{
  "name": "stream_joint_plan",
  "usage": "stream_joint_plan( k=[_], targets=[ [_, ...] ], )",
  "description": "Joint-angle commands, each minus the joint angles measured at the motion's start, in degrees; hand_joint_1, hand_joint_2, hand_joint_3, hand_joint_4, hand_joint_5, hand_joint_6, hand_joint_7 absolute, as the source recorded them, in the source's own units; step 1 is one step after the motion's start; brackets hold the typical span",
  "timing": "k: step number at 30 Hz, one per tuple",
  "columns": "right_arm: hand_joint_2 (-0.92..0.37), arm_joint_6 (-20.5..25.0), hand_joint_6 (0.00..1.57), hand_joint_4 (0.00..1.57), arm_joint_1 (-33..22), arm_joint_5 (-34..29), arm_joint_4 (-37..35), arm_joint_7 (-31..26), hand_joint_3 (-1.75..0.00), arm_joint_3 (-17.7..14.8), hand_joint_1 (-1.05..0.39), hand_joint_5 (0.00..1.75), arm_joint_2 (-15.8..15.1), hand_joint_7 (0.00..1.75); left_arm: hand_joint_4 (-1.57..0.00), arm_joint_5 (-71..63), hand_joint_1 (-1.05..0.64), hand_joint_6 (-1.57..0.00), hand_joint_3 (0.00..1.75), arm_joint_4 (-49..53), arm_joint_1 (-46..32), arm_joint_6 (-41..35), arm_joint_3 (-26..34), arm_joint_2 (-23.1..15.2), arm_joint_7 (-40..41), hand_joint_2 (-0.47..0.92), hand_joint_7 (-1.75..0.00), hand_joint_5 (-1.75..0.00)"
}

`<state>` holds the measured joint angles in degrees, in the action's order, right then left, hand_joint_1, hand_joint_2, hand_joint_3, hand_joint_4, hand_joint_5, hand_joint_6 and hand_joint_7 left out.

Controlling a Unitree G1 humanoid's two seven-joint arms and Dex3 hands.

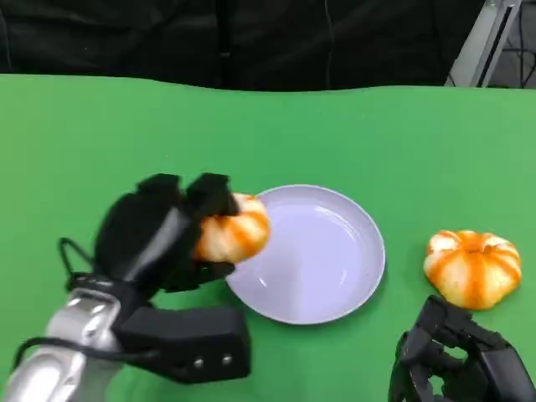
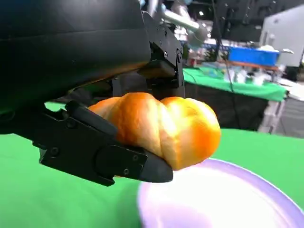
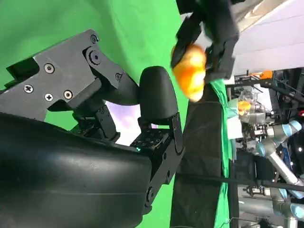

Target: Grasp the bread from the table and place it into the plate.

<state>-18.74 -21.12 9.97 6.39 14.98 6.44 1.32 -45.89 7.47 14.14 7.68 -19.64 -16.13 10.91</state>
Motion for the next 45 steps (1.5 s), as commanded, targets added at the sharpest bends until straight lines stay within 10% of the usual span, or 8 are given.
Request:
stream_joint_plan(
  k=[1, 20, 21, 23, 25, 27, 33, 45],
  targets=[
    [-0.56, 0.1, 0.69, 0.84, -0.7, 0.2, 1.1, -0.4, -1.22, -0.2, -0.14, 1.75, -0.3, 1.66, -0.66, -0.2, -0.15, -0.54, 0.36, 6.7, 4.3, 1.0, -1.8, 1.9, 2.3, 0.88, -1.75, -1.75],
    [-0.55, 0.9, 0.70, 0.85, -1.1, 0.0, 2.0, -1.1, -1.23, 0.8, -0.14, 1.75, 0.0, 1.68, -0.69, 0.0, -0.10, -0.53, 0.32, 26.0, 14.6, 2.5, -7.5, 9.3, 6.9, 0.87, -1.75, -1.75],
    [-0.55, 1.0, 0.70, 0.85, -1.2, 0.0, 2.2, -1.2, -1.23, 0.9, -0.14, 1.75, 0.1, 1.68, -0.66, 0.3, -0.08, -0.63, 0.24, 27.0, 14.9, 3.1, -7.7, 9.7, 7.0, 0.88, -1.54, -1.72],
    [-0.55, 1.1, 0.70, 0.85, -1.4, 0.0, 2.5, -1.3, -1.23, 1.1, -0.14, 1.75, 0.2, 1.67, -0.66, 1.1, -0.10, -0.82, 0.18, 27.1, 14.8, 3.5, -8.1, 9.8, 4.9, 0.91, -0.99, -1.50],
    [-0.55, 0.8, 0.70, 0.85, -1.5, -0.1, 2.6, -1.4, -1.23, 1.1, -0.14, 1.75, 0.2, 1.67, -0.54, 1.0, -0.39, -0.75, 0.26, 25.3, 14.4, 3.4, -9.1, 8.5, 1.4, 0.92, -0.26, -0.52],
    [-0.55, 0.6, 0.69, 0.84, -1.5, -0.2, 2.5, -1.4, -1.22, 1.2, -0.15, 1.75, 0.2, 1.66, -0.44, 1.1, -0.57, -0.64, 0.31, 24.4, 14.2, 3.5, -9.5, 7.8, -0.2, 0.92, -0.05, -0.18],
    [-0.56, 1.4, 0.71, 0.84, -1.3, 0.2, 2.8, -1.5, -1.22, 1.2, -0.13, 1.75, 0.2, 1.63, -0.02, 0.1, -0.99, -0.17, 0.68, 21.6, 13.5, 2.1, -11.4, 5.0, -6.4, 0.92, 0.00, 0.00],
    [-0.56, 0.4, 0.71, 0.83, -1.2, 0.1, 2.2, -1.1, -1.23, 0.9, -0.13, 1.75, -0.1, 1.63, 0.00, 1.3, -1.05, -0.05, 0.79, 17.9, 11.0, 1.9, -10.9, 3.3, -7.3, 0.92, 0.00, 0.00]
  ],
)
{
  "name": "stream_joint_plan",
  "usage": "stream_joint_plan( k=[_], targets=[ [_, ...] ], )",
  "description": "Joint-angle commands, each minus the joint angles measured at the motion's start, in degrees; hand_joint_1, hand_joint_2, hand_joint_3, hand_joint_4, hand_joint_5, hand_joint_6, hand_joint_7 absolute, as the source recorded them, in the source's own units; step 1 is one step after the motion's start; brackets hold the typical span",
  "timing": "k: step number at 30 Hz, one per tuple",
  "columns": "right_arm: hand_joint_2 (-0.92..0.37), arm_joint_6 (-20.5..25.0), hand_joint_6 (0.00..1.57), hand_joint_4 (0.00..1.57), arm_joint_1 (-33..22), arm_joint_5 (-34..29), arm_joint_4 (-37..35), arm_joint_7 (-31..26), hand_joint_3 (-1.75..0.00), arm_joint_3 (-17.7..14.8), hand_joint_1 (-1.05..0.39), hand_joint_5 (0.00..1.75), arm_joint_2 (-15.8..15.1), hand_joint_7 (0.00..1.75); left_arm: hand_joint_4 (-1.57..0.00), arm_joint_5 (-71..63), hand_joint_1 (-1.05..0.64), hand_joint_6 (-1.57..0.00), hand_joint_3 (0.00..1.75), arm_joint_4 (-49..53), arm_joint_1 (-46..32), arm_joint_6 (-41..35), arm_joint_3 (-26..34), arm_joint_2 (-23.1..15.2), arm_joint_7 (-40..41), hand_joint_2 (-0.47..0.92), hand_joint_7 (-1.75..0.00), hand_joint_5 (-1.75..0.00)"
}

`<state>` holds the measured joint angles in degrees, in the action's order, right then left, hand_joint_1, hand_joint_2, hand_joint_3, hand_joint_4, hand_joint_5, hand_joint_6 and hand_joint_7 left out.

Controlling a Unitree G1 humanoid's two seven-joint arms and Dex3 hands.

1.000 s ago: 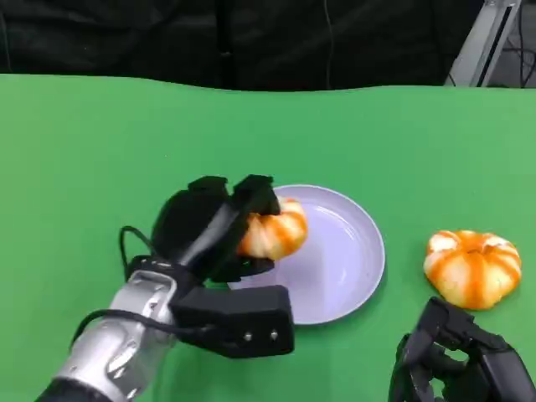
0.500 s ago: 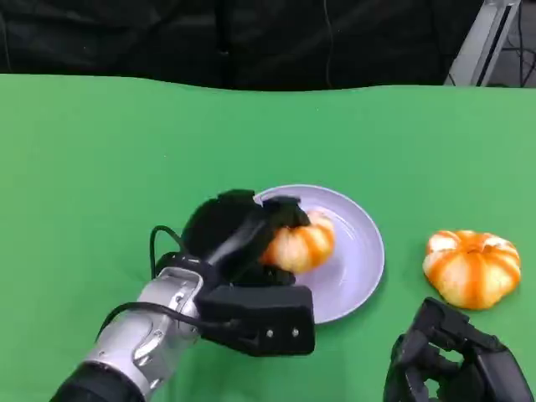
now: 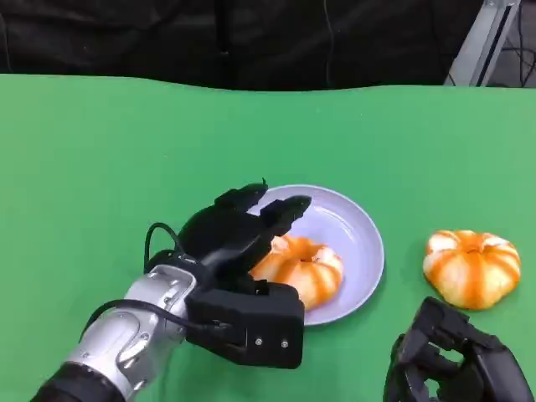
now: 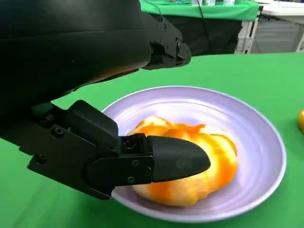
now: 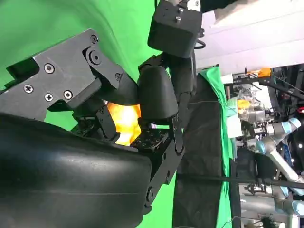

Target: Grasp the bread from the table and place it into the plate.

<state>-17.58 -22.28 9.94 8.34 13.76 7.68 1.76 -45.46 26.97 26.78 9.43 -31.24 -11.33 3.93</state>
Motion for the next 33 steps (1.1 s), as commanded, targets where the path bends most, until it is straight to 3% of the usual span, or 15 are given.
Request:
stream_joint_plan(
  k=[1, 6, 9, 11, 12, 16, 17, 18, 19, 20, 22, 23, 25, 33],
  targets=[
    [-0.56, -0.8, 0.70, 0.83, 0.0, 0.1, 0.1, 0.2, -1.23, -0.3, -0.13, 1.75, -0.5, 1.64, 0.00, 2.1, -1.05, -0.06, 0.79, -2.0, -2.2, 0.8, 1.3, -1.5, -0.3, 0.92, -0.01, 0.00],
    [-0.56, -0.4, 0.70, 0.83, 0.4, -0.1, -0.2, -0.1, -1.23, -0.3, -0.13, 1.75, -0.2, 1.65, 0.00, 10.5, -1.05, -0.07, 0.81, -9.1, -7.1, 3.7, 5.3, -3.2, -4.9, 0.92, -0.01, 0.00],
    [-0.56, -0.4, 0.70, 0.83, 0.7, 0.0, -0.4, 0.0, -1.23, -0.3, -0.13, 1.75, -0.2, 1.65, 0.00, 17.0, -1.02, -0.09, 0.73, -13.8, -10.6, 5.0, 8.1, -3.6, -8.4, 0.92, -0.01, 0.00],
    [-0.55, -0.7, 0.70, 0.83, 0.9, -0.1, -0.8, 0.0, -1.23, -0.5, -0.14, 1.75, -0.2, 1.65, -0.07, 24.0, -0.66, -0.24, 0.37, -17.8, -14.2, 5.2, 10.9, -3.0, -11.2, 0.92, -0.05, -0.03],
    [-0.55, -0.7, 0.70, 0.83, 0.9, -0.1, -0.9, 0.0, -1.23, -0.5, -0.14, 1.75, -0.2, 1.65, -0.09, 25.9, -0.58, -0.28, 0.30, -18.9, -15.2, 5.1, 11.6, -2.8, -12.0, 0.92, -0.05, -0.04],
    [-0.55, -0.8, 0.70, 0.84, 0.9, -0.1, -1.0, 0.0, -1.23, -0.6, -0.13, 1.75, -0.2, 1.65, -0.12, 27.0, -0.50, -0.32, 0.22, -20.2, -15.9, 4.6, 12.4, -2.7, -13.4, 0.92, -0.05, -0.05],
    [-0.55, -1.0, 0.70, 0.84, 1.1, 0.0, -1.3, 0.1, -1.23, -0.7, -0.13, 1.75, -0.3, 1.65, -0.31, 36.7, -0.43, -0.45, 0.24, -23.3, -19.8, 3.5, 15.2, -2.2, -17.6, 0.92, -0.12, -0.15],
    [-0.55, -1.1, 0.70, 0.84, 1.3, 0.1, -1.5, 0.2, -1.23, -0.7, -0.14, 1.75, -0.3, 1.65, -0.67, 44.0, -0.29, -0.77, 0.36, -25.6, -22.8, 2.5, 17.3, -1.8, -20.8, 0.88, -0.22, -0.36],
    [-0.56, -1.1, 0.70, 0.84, 1.4, 0.1, -1.6, 0.3, -1.22, -0.8, -0.14, 1.75, -0.3, 1.65, -0.85, 53.8, -0.22, -0.95, 0.52, -29.5, -26.5, -1.7, 20.1, -1.6, -24.7, 0.81, -0.23, -0.48],
    [-0.56, -1.1, 0.70, 0.83, 1.5, 0.1, -1.7, 0.3, -1.23, -0.8, -0.14, 1.75, -0.3, 1.65, -0.92, 60.2, -0.15, -1.09, 0.85, -32.1, -28.8, -4.9, 21.9, -1.6, -27.1, 0.65, -0.50, -0.93],
    [-0.56, -1.1, 0.70, 0.83, 1.7, 0.0, -1.9, 0.3, -1.23, -0.9, -0.14, 1.75, -0.3, 1.65, -0.93, 69.7, -0.10, -1.03, 1.18, -35.3, -33.2, -9.7, 24.8, -2.3, -30.8, 0.49, -0.99, -1.30],
    [-0.56, -1.1, 0.70, 0.83, 1.7, 0.0, -1.9, 0.3, -1.23, -0.9, -0.14, 1.75, -0.3, 1.65, -0.92, 72.9, -0.08, -0.96, 1.29, -35.7, -35.0, -10.7, 26.0, -2.9, -32.6, 0.48, -1.27, -1.49],
    [-0.56, -1.0, 0.70, 0.84, 1.7, 0.1, -2.0, 0.3, -1.23, -0.9, -0.13, 1.75, -0.3, 1.65, -0.91, 76.2, -0.07, -0.91, 1.32, -36.5, -36.7, -12.2, 27.4, -3.5, -34.6, 0.50, -1.47, -1.63],
    [-0.56, -0.7, 0.70, 0.83, 2.0, 0.2, -2.3, 0.5, -1.22, -1.7, -0.14, 1.75, -0.9, 1.65, -0.86, 85.7, -0.17, -0.77, 1.20, -34.6, -45.7, -17.2, 35.7, -5.1, -44.2, 0.56, -1.69, -1.74]
  ],
)
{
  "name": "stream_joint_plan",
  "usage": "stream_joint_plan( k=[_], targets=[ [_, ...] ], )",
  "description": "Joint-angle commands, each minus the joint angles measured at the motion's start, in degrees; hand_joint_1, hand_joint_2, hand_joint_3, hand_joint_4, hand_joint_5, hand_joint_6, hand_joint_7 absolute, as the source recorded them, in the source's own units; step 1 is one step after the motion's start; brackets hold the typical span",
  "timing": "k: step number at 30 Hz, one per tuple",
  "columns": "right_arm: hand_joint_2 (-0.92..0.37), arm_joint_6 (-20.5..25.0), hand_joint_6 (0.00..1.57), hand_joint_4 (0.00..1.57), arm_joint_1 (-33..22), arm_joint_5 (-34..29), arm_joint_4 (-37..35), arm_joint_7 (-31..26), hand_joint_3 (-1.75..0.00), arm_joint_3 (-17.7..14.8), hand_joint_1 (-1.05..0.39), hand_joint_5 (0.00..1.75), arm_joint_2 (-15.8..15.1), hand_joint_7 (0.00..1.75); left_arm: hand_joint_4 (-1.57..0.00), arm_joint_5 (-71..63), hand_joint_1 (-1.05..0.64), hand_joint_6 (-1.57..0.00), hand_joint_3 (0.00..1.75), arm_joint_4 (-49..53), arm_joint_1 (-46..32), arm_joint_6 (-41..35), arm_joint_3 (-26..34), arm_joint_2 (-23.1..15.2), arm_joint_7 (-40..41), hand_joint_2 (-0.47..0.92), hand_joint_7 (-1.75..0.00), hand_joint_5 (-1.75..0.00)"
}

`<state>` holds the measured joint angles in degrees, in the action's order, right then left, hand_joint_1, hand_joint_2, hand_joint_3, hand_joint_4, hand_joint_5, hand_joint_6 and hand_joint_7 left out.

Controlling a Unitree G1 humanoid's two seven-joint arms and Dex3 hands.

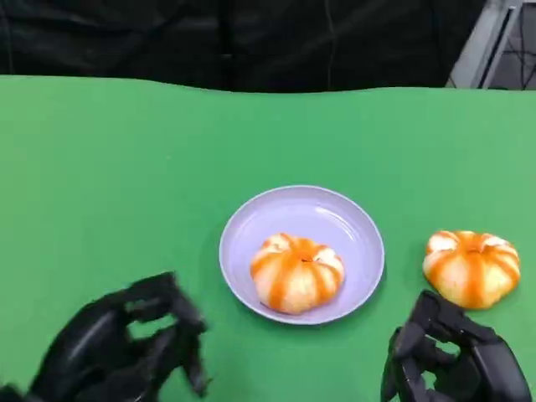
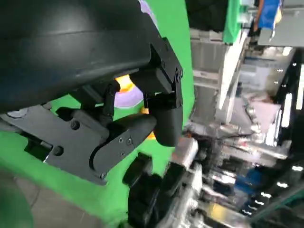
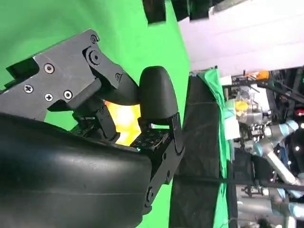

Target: Grasp the bread from the table and place it into the plate.

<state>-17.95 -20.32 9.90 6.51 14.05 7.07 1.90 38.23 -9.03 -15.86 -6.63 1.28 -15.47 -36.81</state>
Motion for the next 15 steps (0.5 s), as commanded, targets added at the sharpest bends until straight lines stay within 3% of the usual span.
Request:
stream_joint_plan(
  k=[1, 15],
  targets=[
    [-0.56, -0.3, 0.70, 0.83, 0.1, 0.5, -0.5, 0.4, -1.22, -1.3, -0.14, 1.75, -1.2, 1.65, -0.86, 2.4, -0.18, -0.76, 1.19, 2.0, -3.7, -1.6, 3.8, -0.8, -3.8, 0.57, -1.70, -1.75],
    [-0.57, -0.6, 0.69, 0.84, -0.9, 0.9, 0.1, 1.8, -1.20, -1.4, -0.14, 1.75, -1.1, 1.65, -0.91, 0.5, -0.17, -0.76, 1.12, 3.2, -3.8, -2.7, 6.3, 0.8, -3.6, 0.61, -1.73, -1.75]
  ],
)
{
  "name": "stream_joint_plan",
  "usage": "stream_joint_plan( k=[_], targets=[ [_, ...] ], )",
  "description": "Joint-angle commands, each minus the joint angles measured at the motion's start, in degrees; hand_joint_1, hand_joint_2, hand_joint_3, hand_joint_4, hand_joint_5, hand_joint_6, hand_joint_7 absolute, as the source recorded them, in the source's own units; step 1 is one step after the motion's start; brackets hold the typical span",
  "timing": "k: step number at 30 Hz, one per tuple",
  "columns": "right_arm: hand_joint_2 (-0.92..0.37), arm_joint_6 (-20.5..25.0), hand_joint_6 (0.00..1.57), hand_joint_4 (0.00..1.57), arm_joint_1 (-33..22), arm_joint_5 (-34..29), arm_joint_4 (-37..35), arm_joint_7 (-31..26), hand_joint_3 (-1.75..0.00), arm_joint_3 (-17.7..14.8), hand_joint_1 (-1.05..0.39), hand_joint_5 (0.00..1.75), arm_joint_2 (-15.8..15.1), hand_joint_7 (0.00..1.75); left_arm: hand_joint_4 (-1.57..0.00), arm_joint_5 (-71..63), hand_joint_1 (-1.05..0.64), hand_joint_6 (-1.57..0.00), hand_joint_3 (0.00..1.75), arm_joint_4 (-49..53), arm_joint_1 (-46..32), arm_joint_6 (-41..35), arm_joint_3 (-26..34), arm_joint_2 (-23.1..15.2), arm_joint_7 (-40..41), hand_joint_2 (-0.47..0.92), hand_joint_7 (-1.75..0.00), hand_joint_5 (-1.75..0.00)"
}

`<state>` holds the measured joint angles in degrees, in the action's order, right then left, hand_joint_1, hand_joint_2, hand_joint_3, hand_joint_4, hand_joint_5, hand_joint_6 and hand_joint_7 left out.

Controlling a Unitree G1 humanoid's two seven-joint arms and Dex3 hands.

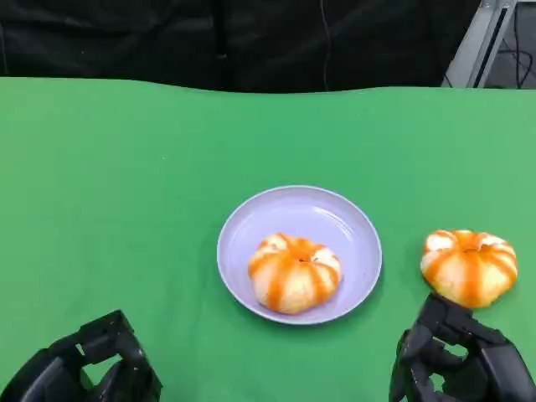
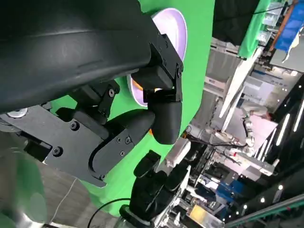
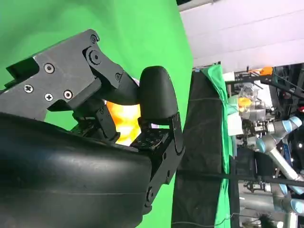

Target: Grasp the bread from the table and place it into the plate.

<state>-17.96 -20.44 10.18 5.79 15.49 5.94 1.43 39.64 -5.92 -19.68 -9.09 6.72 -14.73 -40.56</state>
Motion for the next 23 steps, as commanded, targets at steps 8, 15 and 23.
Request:
stream_joint_plan(
  k=[8, 15, 23],
  targets=[
    [-0.58, -0.3, 0.68, 0.85, -1.4, 0.3, 1.6, 0.2, -1.17, -0.4, -0.16, 1.75, -0.8, 1.68, -0.88, -2.2, -0.16, -0.73, 1.09, -1.2, 0.4, -1.2, 1.0, 1.2, 1.7, 0.64, -1.75, -1.75],
    [-0.58, -0.7, 0.68, 0.85, -0.7, 0.6, 0.7, 0.4, -1.17, -0.7, -0.15, 1.75, -0.6, 1.69, -0.87, -2.2, -0.14, -0.73, 1.08, -1.8, 0.8, -2.3, 1.4, 2.1, 3.2, 0.65, -1.75, -1.75],
    [-0.57, -0.2, 0.69, 0.85, -1.0, 0.0, 1.3, -0.1, -1.19, -0.4, -0.14, 1.75, -0.4, 1.69, -0.88, -3.5, -0.16, -0.73, 1.05, -2.3, 0.6, -2.0, 2.1, 2.6, 4.5, 0.64, -1.75, -1.75]
  ],
)
